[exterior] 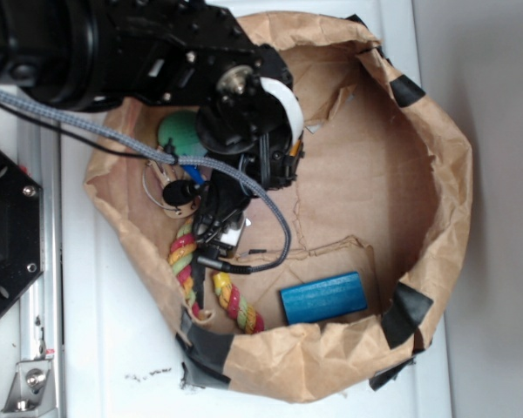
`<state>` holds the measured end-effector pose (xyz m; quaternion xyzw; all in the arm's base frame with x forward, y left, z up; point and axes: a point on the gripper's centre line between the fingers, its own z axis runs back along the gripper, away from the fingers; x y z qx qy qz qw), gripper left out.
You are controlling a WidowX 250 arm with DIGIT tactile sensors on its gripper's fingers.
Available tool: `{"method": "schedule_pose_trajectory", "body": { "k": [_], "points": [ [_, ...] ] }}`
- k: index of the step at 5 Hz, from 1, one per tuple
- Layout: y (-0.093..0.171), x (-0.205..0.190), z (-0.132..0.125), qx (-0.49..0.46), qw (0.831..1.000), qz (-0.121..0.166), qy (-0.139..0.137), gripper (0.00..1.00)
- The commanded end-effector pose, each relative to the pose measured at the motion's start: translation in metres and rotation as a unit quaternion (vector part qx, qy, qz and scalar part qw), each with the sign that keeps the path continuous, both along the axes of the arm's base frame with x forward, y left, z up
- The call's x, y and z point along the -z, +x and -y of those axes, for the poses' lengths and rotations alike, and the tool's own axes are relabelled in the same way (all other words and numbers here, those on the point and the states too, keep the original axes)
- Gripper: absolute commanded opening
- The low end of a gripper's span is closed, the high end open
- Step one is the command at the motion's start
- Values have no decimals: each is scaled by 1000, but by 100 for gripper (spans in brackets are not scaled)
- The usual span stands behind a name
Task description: Grab the silver keys.
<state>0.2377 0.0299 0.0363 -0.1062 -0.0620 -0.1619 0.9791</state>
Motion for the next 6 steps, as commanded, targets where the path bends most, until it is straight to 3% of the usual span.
{"method": "schedule_pose_trajectory", "body": {
  "k": [1, 2, 6],
  "points": [
    [-7, -3, 4, 10, 1000, 20, -18, 100],
    [-8, 2, 9, 5, 999, 30, -19, 100],
    [0, 18, 18, -9, 999, 19, 28, 100]
  ]
}}
